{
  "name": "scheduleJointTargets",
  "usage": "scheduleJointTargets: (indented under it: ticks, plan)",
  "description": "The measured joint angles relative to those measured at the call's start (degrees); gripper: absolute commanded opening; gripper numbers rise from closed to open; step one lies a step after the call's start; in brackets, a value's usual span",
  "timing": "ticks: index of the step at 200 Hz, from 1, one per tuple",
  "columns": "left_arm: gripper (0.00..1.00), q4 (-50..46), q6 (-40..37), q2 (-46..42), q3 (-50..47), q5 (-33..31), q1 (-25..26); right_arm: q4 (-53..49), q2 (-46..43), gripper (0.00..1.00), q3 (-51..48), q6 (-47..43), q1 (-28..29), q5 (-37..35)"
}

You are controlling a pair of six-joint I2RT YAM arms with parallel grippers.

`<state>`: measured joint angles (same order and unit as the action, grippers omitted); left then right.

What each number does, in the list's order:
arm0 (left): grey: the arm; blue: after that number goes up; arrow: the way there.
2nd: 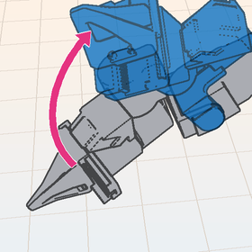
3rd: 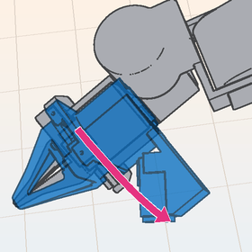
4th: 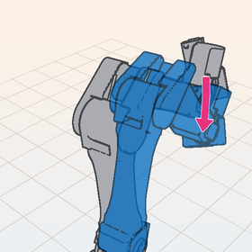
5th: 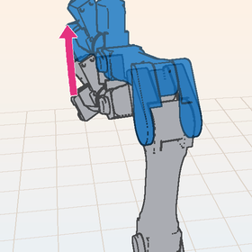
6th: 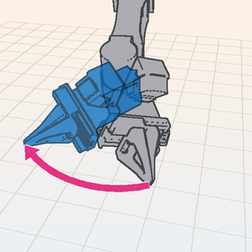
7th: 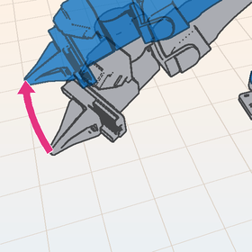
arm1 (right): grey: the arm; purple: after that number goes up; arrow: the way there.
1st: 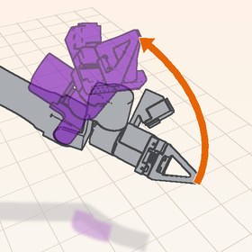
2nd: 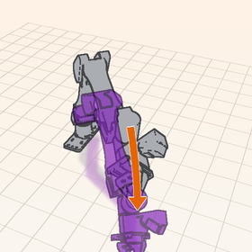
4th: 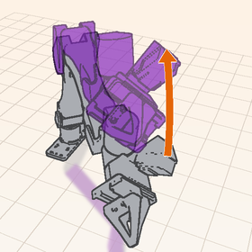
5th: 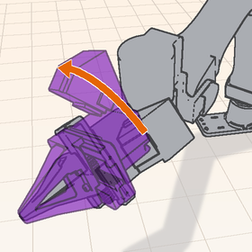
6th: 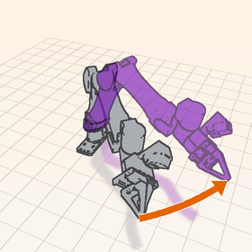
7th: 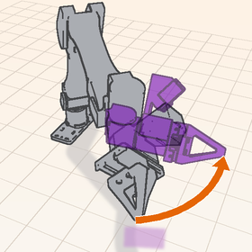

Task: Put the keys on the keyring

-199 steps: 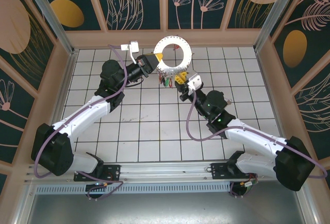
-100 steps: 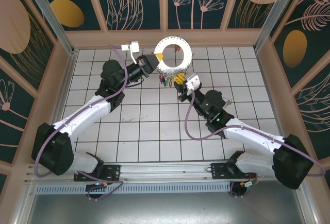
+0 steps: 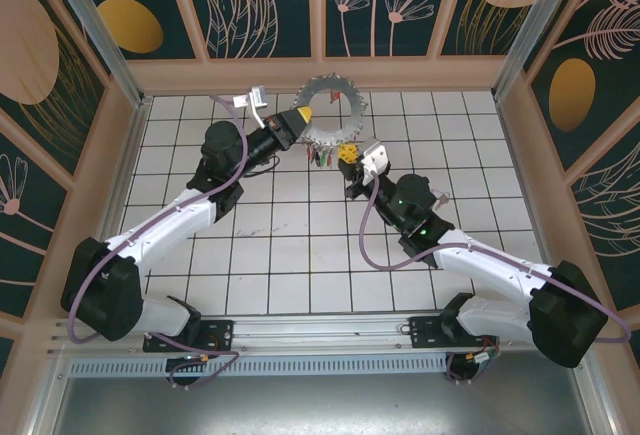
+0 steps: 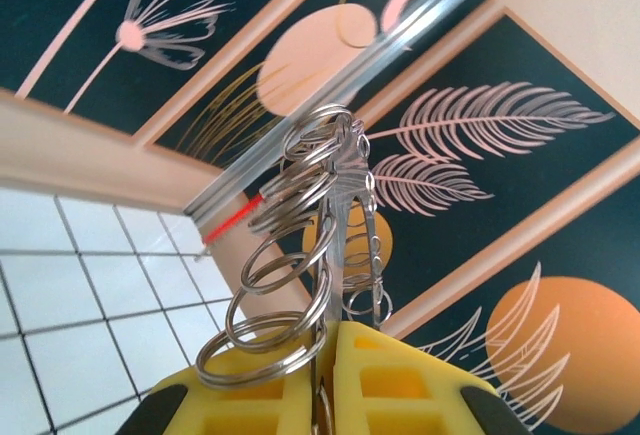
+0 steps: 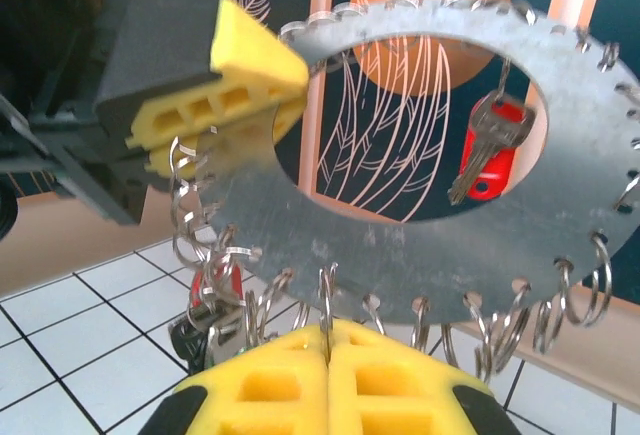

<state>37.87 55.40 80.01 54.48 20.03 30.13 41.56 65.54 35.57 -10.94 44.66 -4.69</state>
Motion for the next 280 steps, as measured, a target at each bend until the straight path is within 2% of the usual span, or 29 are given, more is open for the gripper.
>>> scheduleJointTargets:
  ticks: [58,72,95,102,174,232,258,280]
  plan:
    - [0.08,5.1,13.0,3.0,-5.0,-2.1,0.2,-3.0,1.2,0.00,0.0,2.0,-0.1,-1.7]
    - [0.14,6.2,15.6,3.7,-6.1,-2.4,0.1,-3.1,1.8,0.00,0.0,2.4,-0.4,-1.8]
    - [0.30,6.4,18.1,4.2,-8.3,-2.5,0.1,-5.0,2.3,0.00,0.1,4.3,-2.5,-0.1]
    - [0.32,5.7,18.6,4.2,-9.0,-2.6,0.1,-5.9,2.3,0.00,0.4,4.9,-3.7,0.5]
    - [0.60,0.1,17.3,5.3,-11.7,-3.7,0.3,-19.2,4.7,0.00,6.1,5.9,-9.6,10.1]
    - [0.67,-3.6,16.1,6.0,-18.2,-5.8,0.3,-31.2,9.3,0.00,10.1,2.6,-11.1,10.4]
    - [0.67,-6.8,13.6,5.4,-18.2,-8.4,0.3,-35.6,11.2,0.00,12.7,-3.5,-8.5,5.6]
    - [0.67,-9.0,8.8,3.2,-18.2,-10.4,0.2,-37.5,11.6,0.00,13.1,-8.5,-6.7,5.6]
